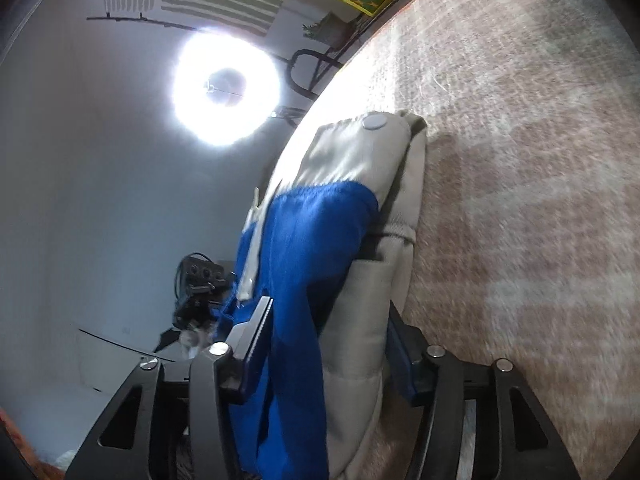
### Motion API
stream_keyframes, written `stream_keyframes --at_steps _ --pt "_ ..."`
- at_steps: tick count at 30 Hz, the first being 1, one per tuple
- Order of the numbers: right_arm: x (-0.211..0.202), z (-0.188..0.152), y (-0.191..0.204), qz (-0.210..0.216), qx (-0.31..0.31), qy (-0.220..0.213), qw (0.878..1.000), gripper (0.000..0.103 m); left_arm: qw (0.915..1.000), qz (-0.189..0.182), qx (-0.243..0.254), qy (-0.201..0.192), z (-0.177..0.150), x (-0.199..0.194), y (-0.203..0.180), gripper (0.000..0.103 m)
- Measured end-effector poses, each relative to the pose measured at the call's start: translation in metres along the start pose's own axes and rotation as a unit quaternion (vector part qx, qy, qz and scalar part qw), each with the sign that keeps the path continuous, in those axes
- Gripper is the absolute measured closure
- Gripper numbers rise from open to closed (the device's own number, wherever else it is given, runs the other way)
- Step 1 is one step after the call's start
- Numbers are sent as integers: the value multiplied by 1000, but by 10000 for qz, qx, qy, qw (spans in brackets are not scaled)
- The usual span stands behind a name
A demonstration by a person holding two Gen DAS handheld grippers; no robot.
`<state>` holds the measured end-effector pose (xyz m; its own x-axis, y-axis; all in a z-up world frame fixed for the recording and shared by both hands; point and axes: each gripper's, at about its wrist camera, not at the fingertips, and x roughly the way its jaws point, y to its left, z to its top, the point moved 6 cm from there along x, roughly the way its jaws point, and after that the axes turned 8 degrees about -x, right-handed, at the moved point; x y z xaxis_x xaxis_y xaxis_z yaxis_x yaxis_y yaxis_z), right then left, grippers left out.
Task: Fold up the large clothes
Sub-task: 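Lift the folded jacket with both tools and fold it in half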
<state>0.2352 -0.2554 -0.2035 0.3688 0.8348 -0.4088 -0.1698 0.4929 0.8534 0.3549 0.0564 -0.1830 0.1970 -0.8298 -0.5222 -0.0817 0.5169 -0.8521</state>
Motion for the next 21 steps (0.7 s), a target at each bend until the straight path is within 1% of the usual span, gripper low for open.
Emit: stream_keyframes --at_steps 5,7,9,10,12,14,16,19,21 --pt "4 7 -2 219 63 -54 9997 54 10000 39 2 -49 2 8 -6 36" --pt "9 7 0 231 42 -48 9997 55 9999 87 -15 -107 3 11 -8 36" --pt "16 9 3 173 4 -1 9999 55 9995 246 -5 -186 3 15 -11 37" --pt "19 10 4 132 -31 22 9999 55 9992 332 33 -199 3 16 -11 39" --pt "19 6 11 19 -99 46 9999 57 9972 665 190 -276 2 19 -15 42" --pt "21 6 17 -210 -241 101 9994 59 9944 931 347 -350 -2 21 -17 45" --pt "20 7 22 -393 -390 127 9984 61 9930 1033 409 -406 -5 22 -18 49" --pt "19 9 32 -667 -595 130 9959 66 9920 1071 501 -447 -8 21 -22 55" --pt "23 11 44 -868 -799 131 9929 70 9891 1198 694 -505 -12 19 -28 59"
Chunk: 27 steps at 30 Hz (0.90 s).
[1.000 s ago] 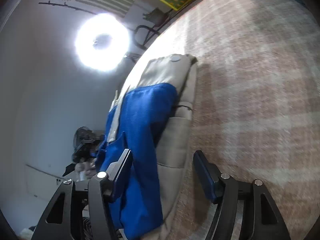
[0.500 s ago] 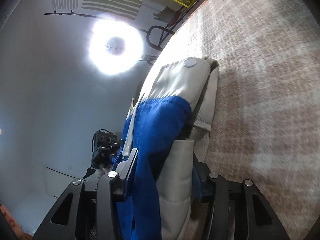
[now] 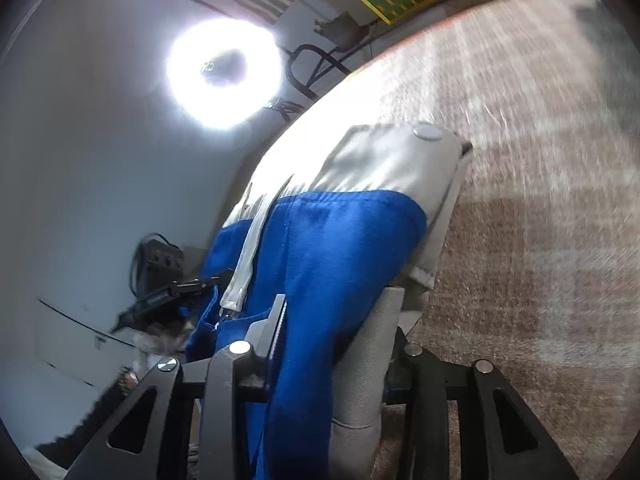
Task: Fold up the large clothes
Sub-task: 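Lift the folded jacket with both tools and fold it in half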
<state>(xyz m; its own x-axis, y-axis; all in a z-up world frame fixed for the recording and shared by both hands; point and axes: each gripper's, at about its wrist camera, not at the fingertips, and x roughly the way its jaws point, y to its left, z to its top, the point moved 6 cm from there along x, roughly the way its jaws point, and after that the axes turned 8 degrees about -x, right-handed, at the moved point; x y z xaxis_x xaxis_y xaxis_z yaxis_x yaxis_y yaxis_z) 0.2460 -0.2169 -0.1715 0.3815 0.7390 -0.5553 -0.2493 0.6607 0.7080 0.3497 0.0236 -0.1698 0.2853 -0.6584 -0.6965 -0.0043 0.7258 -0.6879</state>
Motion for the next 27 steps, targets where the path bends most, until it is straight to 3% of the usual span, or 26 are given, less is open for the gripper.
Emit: stream_keyframes --at_steps 7,15,27 --pt "-7 13 35 -436 -705 -53 9965 78 9976 318 551 -277 -13 -11 -25 69" --pt "-17 26 77 -715 -1305 -59 9888 80 9897 591 1210 -491 -44 -24 -76 71" --pt "-103 6 62 -1210 -1511 -353 9804 81 9736 443 2211 -344 -98 -3 -171 73"
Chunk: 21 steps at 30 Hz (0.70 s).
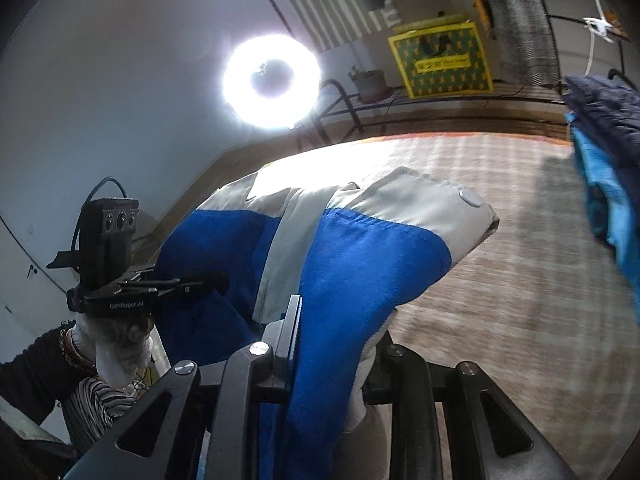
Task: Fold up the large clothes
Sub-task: 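Lift the folded jacket with both tools and fold it in half, then carry the folded jacket with both tools toward the clothes stack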
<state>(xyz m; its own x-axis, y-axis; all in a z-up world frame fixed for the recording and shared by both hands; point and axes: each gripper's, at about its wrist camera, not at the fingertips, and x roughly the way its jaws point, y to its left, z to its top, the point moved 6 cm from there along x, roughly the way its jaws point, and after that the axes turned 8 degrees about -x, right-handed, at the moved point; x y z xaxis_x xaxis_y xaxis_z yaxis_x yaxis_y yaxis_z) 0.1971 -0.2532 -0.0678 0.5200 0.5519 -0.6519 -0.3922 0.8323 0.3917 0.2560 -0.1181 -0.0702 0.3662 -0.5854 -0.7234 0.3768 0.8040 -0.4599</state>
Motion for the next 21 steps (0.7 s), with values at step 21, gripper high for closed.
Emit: stream_keyframes --at_steps 21 --pt "-174 -8 -99 -1198 245 -692 9901 83 9911 -1112 717 138 46 66 -200 75"
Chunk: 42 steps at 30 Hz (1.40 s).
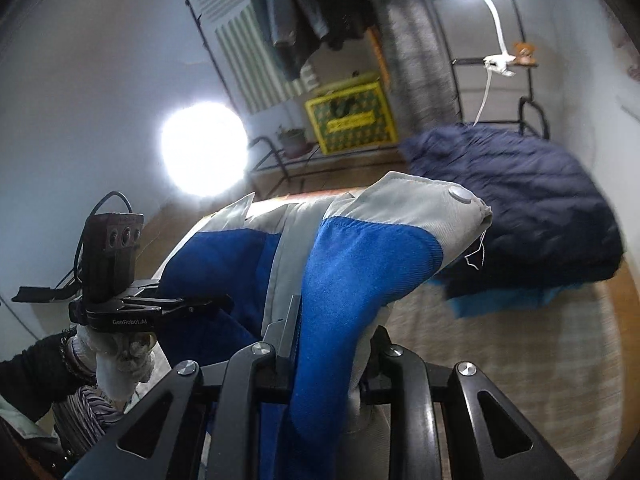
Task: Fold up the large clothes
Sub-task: 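Carry the folded jacket with both tools toward the clothes stack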
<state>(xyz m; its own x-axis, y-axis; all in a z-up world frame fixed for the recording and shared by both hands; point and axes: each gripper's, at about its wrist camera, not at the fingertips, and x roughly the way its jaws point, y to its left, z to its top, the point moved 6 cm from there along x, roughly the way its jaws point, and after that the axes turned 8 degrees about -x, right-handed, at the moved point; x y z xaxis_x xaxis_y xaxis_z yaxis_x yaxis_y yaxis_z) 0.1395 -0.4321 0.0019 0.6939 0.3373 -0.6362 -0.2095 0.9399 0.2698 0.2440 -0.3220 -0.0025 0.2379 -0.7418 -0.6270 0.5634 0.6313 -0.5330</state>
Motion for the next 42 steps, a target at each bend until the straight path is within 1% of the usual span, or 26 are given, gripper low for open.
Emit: stream_keyframes --at_steps 7,12,14,16,17,19,20,21,23,25,27,28,29,31,32,33,34,35,36,37,38,39,42 --pt "-33 41 -49 -336 -99 -286 9990 84 9994 -222 188 -193 58 28 -46 75" --pt "-51 85 -89 -472 -159 -535 9973 85 9981 -372 276 -395 113 55 -82 75" --pt "-53 108 -104 -592 -267 -590 9961 86 9976 -397 305 -469 129 65 -96 75" --pt "-51 127 -117 -697 -343 -628 9950 86 9965 -438 359 -613 156 77 -111 75" --pt "-50 136 -125 -752 -357 -656 9944 86 9963 -434 359 -652 163 80 -117 75" --pt "-49 157 -142 -886 -404 -699 9928 86 9953 -464 398 -747 191 95 -134 75" --pt "-48 167 -149 -951 -459 -731 9917 86 9948 -464 424 -800 197 99 -139 75" --pt "-46 179 -159 -1028 -541 -762 9903 86 9941 -432 468 -874 211 107 -140 75" --pt "-40 196 -181 -1101 -557 -857 9886 86 9941 -505 308 -913 233 125 -132 75" --pt "-26 204 -206 -1142 -527 -963 9874 86 9947 -378 301 -910 244 143 -120 75" --pt "-2 201 -234 -1002 -317 -1034 9891 86 9969 -189 169 -749 250 173 -98 75" --pt "13 195 -247 -973 -188 -993 9901 86 9982 -96 56 -587 250 189 -84 75" --pt "27 188 -257 -947 -90 -932 9911 86 9988 -50 -37 -488 249 197 -75 75" --pt "56 167 -285 -918 270 -723 9928 80 9992 63 -276 -281 245 217 -49 75" --pt "68 156 -301 -964 484 -612 9923 72 9991 81 -319 -258 242 222 -40 75" --pt "74 148 -312 -1091 623 -547 9906 65 9992 90 -295 -259 240 224 -35 73" --pt "76 140 -325 -1230 782 -507 9880 63 9992 103 -281 -275 238 225 -31 71" --pt "77 131 -337 -1264 932 -469 9865 59 9991 108 -302 -270 237 227 -26 70" --pt "75 125 -344 -1321 987 -423 9854 53 9990 103 -336 -261 235 228 -21 67" --pt "73 119 -351 -1448 1001 -345 9838 48 9990 125 -329 -259 235 229 -20 64" --pt "73 115 -358 -1614 1000 -242 9815 41 9990 190 -294 -266 234 230 -19 63" --pt "73 111 -365 -1826 1039 -136 9776 38 9989 273 -238 -292 234 231 -19 60" --pt "81 101 -373 -2237 1034 145 9690 37 9983 431 -133 -362 232 235 -20 54"
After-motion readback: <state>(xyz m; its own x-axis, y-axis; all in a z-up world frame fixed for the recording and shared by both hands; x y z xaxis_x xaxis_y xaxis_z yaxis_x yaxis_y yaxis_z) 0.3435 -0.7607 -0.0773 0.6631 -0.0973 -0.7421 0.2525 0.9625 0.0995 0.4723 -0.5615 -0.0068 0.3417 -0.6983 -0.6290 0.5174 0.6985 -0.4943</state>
